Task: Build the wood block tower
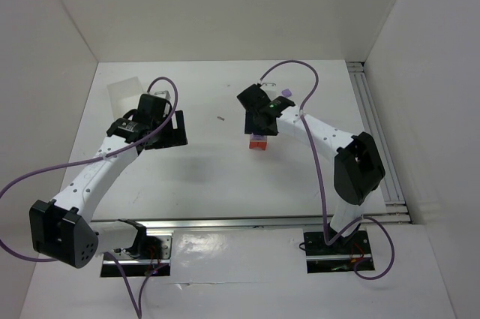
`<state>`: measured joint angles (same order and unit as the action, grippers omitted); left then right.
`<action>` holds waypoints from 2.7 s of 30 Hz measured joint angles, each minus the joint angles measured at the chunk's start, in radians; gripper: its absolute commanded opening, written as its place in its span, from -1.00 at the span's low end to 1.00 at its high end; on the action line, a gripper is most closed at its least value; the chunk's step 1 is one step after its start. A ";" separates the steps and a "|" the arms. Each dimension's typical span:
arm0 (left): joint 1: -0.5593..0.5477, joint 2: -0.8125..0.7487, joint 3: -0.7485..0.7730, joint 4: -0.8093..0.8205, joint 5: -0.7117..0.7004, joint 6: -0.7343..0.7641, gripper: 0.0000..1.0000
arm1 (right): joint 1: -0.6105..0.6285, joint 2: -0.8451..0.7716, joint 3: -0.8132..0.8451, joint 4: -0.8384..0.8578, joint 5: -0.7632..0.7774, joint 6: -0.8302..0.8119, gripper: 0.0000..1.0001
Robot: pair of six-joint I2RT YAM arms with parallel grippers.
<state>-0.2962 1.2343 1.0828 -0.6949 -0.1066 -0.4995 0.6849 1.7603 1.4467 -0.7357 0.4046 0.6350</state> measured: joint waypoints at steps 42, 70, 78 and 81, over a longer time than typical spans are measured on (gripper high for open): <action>0.000 0.000 -0.004 0.000 0.001 0.000 0.84 | 0.000 0.016 0.033 -0.009 0.002 -0.004 -0.02; 0.000 0.000 -0.004 0.000 0.008 0.000 0.84 | 0.000 0.028 0.036 -0.010 0.008 -0.003 -0.16; 0.000 0.000 -0.004 0.000 0.008 0.000 0.84 | 0.003 0.028 0.036 -0.011 0.010 -0.004 -0.16; 0.000 0.000 -0.004 0.000 0.008 0.000 0.84 | 0.006 0.027 0.036 -0.012 0.011 -0.004 -0.16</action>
<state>-0.2962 1.2343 1.0790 -0.6949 -0.0986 -0.4995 0.6914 1.7878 1.4830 -0.7479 0.4156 0.6312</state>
